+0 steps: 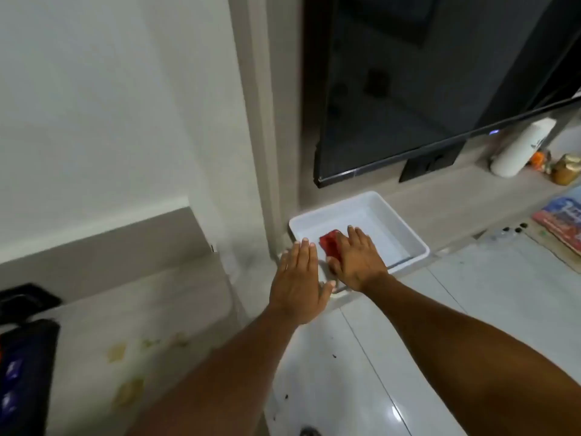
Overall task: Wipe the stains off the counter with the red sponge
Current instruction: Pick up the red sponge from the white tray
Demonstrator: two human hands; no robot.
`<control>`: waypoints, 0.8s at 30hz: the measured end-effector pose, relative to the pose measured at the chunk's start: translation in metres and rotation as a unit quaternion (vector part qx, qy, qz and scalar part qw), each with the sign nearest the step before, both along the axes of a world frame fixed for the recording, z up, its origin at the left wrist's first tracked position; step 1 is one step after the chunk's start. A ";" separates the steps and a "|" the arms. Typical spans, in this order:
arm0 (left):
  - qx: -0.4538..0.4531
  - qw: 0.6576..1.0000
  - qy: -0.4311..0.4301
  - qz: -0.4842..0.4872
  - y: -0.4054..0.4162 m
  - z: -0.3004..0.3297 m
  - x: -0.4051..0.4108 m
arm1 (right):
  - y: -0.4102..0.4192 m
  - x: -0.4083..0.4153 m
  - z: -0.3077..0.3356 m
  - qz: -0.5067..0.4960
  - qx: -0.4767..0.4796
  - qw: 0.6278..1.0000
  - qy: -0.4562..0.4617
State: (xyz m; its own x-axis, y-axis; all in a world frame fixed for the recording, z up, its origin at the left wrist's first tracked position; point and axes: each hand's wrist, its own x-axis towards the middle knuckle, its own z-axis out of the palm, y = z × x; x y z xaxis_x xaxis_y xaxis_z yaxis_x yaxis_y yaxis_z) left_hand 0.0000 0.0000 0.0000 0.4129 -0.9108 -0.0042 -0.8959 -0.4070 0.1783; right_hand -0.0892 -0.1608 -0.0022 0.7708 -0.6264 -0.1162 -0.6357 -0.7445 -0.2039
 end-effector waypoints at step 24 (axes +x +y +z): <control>0.026 0.998 0.014 0.052 0.055 -0.006 0.017 | 0.090 0.016 0.010 -0.045 0.170 0.965 -0.196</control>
